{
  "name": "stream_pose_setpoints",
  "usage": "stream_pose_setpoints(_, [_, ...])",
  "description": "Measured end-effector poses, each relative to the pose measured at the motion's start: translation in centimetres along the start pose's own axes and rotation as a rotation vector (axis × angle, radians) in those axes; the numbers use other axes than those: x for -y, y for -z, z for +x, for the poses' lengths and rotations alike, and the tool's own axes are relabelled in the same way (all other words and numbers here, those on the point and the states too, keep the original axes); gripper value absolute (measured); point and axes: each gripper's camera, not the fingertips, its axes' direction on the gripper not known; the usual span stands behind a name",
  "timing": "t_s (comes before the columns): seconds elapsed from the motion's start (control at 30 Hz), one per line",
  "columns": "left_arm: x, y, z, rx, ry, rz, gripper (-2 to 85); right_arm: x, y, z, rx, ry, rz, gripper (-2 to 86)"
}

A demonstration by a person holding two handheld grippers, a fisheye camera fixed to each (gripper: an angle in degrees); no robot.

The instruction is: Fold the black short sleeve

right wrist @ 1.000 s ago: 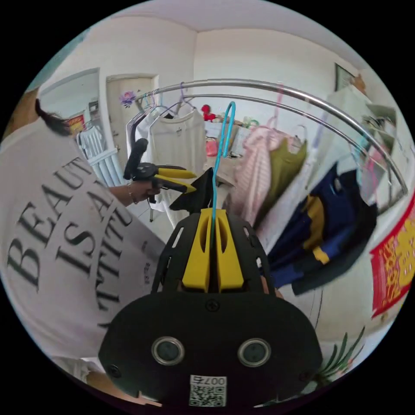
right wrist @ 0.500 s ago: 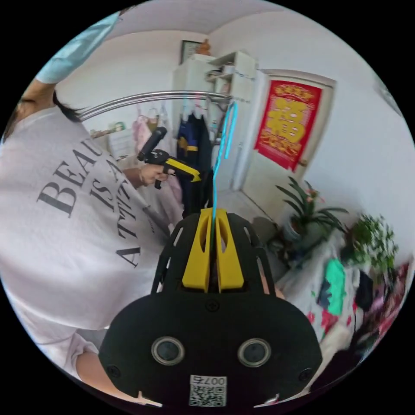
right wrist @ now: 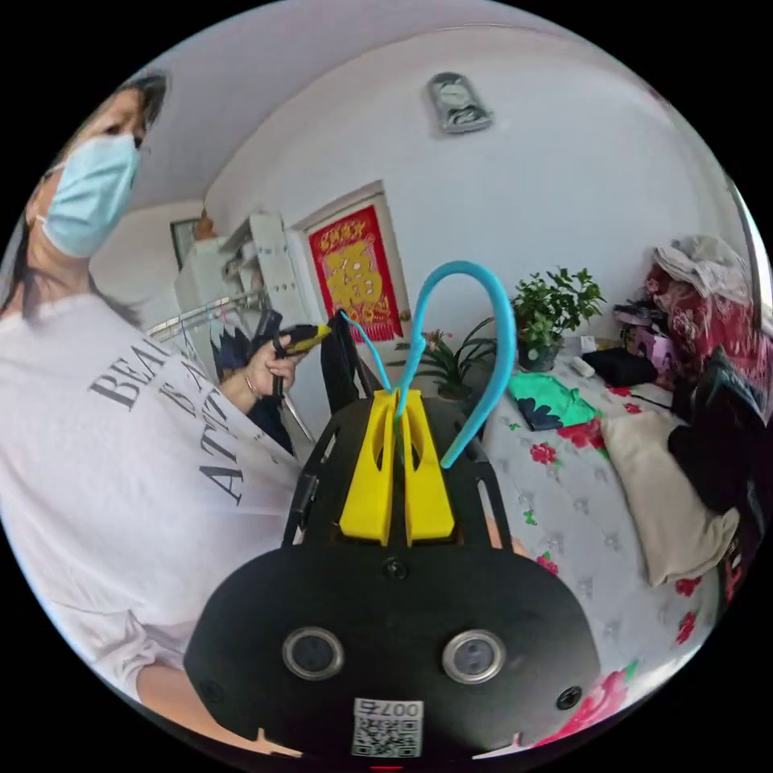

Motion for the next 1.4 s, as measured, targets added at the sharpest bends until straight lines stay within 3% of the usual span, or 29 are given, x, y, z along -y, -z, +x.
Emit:
stream_pose_setpoints(0.13, [4.0, -7.4, -0.3, -0.028, -0.004, -0.014, -1.0, -5.4, 6.6, 5.1, -0.003, -0.125, 0.141, -0.4])
stream_pose_setpoints(0.2, [5.6, -10.8, -0.6, -0.001, -0.006, -0.052, -1.0, -10.7, 12.6, 9.0, 0.058, -0.283, 0.421, -0.4])
stream_pose_setpoints(0.23, [6.6, -13.4, -1.3, -0.049, 0.008, -0.09, -1.0, -12.0, 13.7, 9.8, 0.048, -0.319, 0.468, -0.4])
stream_pose_setpoints(0.37, [9.6, -22.1, 0.3, -0.077, -0.157, -0.277, -1.0, -19.8, 19.9, 13.4, -0.148, -0.532, 0.586, -0.3])
stream_pose_setpoints(0.53, [12.3, -34.7, 0.4, -0.174, -0.29, -0.51, -0.9, -30.9, 28.4, 15.1, -0.342, -0.802, 0.975, 0.4])
stream_pose_setpoints(0.6, [12.9, -38.5, -0.6, -0.211, -0.281, -0.57, -0.9, -35.6, 32.6, 14.6, -0.601, -0.957, 1.033, 1.7])
stream_pose_setpoints(0.7, [14.0, -43.5, -2.3, -0.216, -0.29, -0.641, -0.9, -41.2, 36.6, 14.1, -0.94, -1.214, 0.866, 7.6])
stream_pose_setpoints(0.8, [15.7, -47.3, -4.6, -0.232, -0.273, -0.681, -0.9, -47.1, 37.0, 13.2, -1.078, -1.509, 0.621, 10.4])
stream_pose_setpoints(0.87, [16.7, -49.2, -5.9, -0.232, -0.273, -0.7, -0.9, -49.4, 35.3, 11.9, -1.12, -1.587, 0.515, 10.9])
stream_pose_setpoints(0.93, [17.9, -51.6, -7.6, -0.233, -0.268, -0.725, -0.9, -50.6, 33.1, 10.3, -1.137, -1.6, 0.492, 11.0])
stream_pose_setpoints(1.03, [19.2, -54.5, -9.6, -0.248, -0.253, -0.755, -0.9, -50.1, 27.9, 9.6, -0.993, -1.436, 0.519, 11.1])
stream_pose_setpoints(1.2, [21.0, -58.4, -12.2, -0.268, -0.252, -0.801, -0.9, -45.2, 14.5, 15.6, -0.73, -1.242, 0.158, 11.7])
stream_pose_setpoints(1.3, [22.0, -60.5, -14.0, -0.268, -0.239, -0.83, -0.9, -44.1, 7.7, 18.4, -0.688, -1.222, -0.116, 9.0])
stream_pose_setpoints(1.4, [23.2, -62.4, -15.9, -0.264, -0.222, -0.853, -0.9, -42.3, 6.4, 18.1, -0.748, -1.213, -0.193, 5.1])
